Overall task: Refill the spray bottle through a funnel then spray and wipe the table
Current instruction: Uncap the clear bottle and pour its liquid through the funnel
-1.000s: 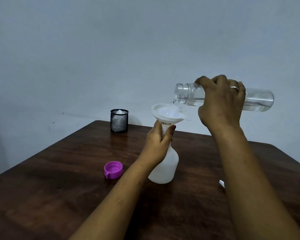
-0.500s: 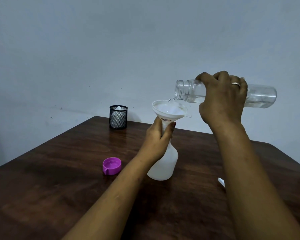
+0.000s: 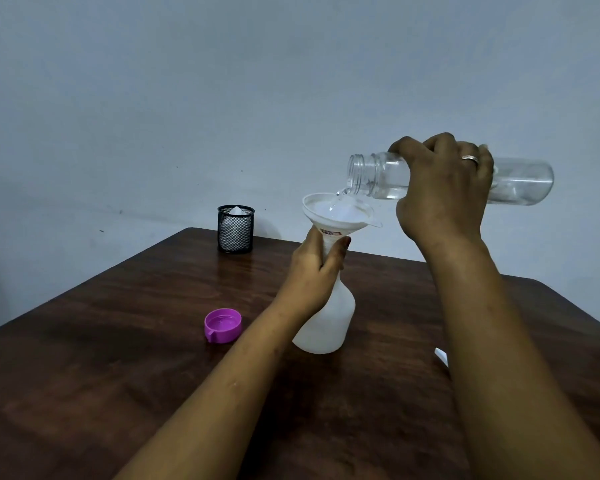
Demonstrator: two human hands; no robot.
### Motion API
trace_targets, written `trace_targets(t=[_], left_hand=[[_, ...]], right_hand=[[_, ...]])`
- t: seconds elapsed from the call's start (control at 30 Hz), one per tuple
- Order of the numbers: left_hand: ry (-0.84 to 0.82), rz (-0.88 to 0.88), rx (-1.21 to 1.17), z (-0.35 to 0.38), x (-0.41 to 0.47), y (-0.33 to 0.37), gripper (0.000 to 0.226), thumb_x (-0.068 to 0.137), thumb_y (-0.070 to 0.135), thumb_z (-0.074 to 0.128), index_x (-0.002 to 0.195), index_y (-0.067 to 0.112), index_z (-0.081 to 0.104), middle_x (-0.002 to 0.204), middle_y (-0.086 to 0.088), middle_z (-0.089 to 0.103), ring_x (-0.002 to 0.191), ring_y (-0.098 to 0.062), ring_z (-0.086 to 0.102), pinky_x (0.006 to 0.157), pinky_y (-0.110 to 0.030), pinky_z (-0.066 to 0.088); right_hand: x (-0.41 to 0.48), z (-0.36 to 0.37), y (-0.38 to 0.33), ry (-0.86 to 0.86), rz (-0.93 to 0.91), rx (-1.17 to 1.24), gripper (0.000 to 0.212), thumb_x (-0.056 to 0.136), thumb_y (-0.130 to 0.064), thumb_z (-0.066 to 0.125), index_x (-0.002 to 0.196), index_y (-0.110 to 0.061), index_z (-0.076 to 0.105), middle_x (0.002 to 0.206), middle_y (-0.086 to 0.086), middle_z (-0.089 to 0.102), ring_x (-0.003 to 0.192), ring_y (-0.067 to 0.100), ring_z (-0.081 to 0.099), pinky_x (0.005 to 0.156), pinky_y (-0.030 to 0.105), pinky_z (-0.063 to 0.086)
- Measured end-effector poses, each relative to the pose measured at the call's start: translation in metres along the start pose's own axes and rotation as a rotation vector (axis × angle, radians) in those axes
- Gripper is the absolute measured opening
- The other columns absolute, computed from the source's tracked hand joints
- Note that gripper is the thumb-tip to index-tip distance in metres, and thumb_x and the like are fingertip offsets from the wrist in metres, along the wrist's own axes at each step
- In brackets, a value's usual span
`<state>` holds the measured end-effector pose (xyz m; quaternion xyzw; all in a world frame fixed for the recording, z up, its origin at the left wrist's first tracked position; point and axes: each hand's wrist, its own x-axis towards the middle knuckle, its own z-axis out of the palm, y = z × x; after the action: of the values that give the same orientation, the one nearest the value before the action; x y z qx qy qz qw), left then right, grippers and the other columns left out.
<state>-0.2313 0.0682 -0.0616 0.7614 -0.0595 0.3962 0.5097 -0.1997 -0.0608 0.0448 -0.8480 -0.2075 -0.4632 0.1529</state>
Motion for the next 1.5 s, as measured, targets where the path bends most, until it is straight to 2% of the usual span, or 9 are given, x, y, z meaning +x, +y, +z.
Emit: trace_targets(t=[0.27, 0.47, 0.77, 0.87, 1.0, 1.27, 1.4, 1.5], left_hand=[[0.002, 0.008, -0.001, -0.0002, -0.0001, -0.0007, 0.006, 0.097, 0.025, 0.047, 0.095, 0.019, 0.048, 0.078, 0.003, 0.060, 0.071, -0.005, 0.058, 0.064, -0.010, 0.043], [-0.006, 0.002, 0.009, -0.0003, 0.0004, -0.0022, 0.005, 0.097, 0.026, 0.047, 0.096, 0.021, 0.048, 0.078, 0.005, 0.060, 0.068, 0.005, 0.057, 0.063, -0.007, 0.043], [-0.010, 0.009, 0.015, -0.0009, 0.0006, -0.0010, 0.006, 0.097, 0.024, 0.046, 0.098, 0.019, 0.048, 0.078, 0.006, 0.059, 0.069, 0.009, 0.056, 0.062, -0.005, 0.043], [-0.013, 0.008, 0.016, -0.0006, 0.0008, -0.0004, 0.005, 0.097, 0.024, 0.046, 0.097, 0.020, 0.047, 0.078, 0.005, 0.060, 0.069, 0.007, 0.057, 0.062, -0.006, 0.043], [-0.003, 0.004, 0.012, -0.0001, 0.0002, -0.0001, 0.006, 0.097, 0.024, 0.047, 0.095, 0.019, 0.047, 0.076, 0.002, 0.060, 0.067, -0.002, 0.057, 0.062, -0.009, 0.043], [-0.008, -0.001, 0.022, -0.0002, 0.0010, -0.0010, 0.008, 0.097, 0.026, 0.046, 0.099, 0.019, 0.048, 0.077, 0.003, 0.061, 0.069, -0.003, 0.058, 0.064, -0.011, 0.044], [-0.011, 0.001, 0.014, -0.0004, 0.0009, -0.0008, 0.006, 0.097, 0.026, 0.046, 0.098, 0.020, 0.048, 0.077, 0.005, 0.060, 0.068, 0.004, 0.057, 0.063, -0.007, 0.043], [-0.010, 0.001, 0.016, -0.0005, 0.0003, -0.0009, 0.006, 0.097, 0.026, 0.046, 0.099, 0.021, 0.048, 0.078, 0.004, 0.060, 0.070, -0.001, 0.058, 0.062, -0.007, 0.043]], right_hand=[[0.0008, -0.0019, 0.0001, 0.006, -0.002, -0.005, 0.061, 0.074, 0.011, 0.054, 0.120, -0.029, 0.056, 0.117, 0.008, 0.051, 0.122, 0.032, 0.042, 0.118, 0.042, 0.005], [0.0007, -0.0021, 0.0007, 0.001, 0.003, -0.007, 0.062, 0.074, 0.011, 0.053, 0.121, -0.029, 0.056, 0.117, 0.007, 0.050, 0.122, 0.031, 0.042, 0.118, 0.041, 0.004], [0.0013, -0.0023, 0.0016, 0.022, 0.004, 0.001, 0.061, 0.075, 0.011, 0.053, 0.120, -0.029, 0.057, 0.117, 0.008, 0.051, 0.122, 0.032, 0.042, 0.118, 0.042, 0.005], [0.0016, -0.0029, 0.0023, 0.025, 0.007, 0.005, 0.060, 0.075, 0.011, 0.053, 0.120, -0.029, 0.057, 0.117, 0.008, 0.051, 0.122, 0.032, 0.042, 0.118, 0.042, 0.004], [0.0016, -0.0029, 0.0029, 0.025, 0.011, 0.003, 0.061, 0.075, 0.010, 0.053, 0.120, -0.030, 0.056, 0.118, 0.007, 0.051, 0.122, 0.031, 0.042, 0.118, 0.041, 0.005], [0.0017, -0.0029, 0.0026, 0.032, 0.006, 0.000, 0.061, 0.074, 0.011, 0.054, 0.119, -0.030, 0.057, 0.117, 0.008, 0.052, 0.121, 0.031, 0.043, 0.117, 0.042, 0.005], [0.0012, -0.0039, 0.0023, 0.027, 0.008, 0.003, 0.062, 0.073, 0.011, 0.053, 0.119, -0.029, 0.057, 0.117, 0.008, 0.052, 0.122, 0.031, 0.042, 0.117, 0.041, 0.004], [0.0013, -0.0042, 0.0020, 0.023, 0.010, -0.003, 0.062, 0.074, 0.011, 0.052, 0.120, -0.030, 0.056, 0.117, 0.007, 0.051, 0.122, 0.030, 0.042, 0.118, 0.041, 0.003]])
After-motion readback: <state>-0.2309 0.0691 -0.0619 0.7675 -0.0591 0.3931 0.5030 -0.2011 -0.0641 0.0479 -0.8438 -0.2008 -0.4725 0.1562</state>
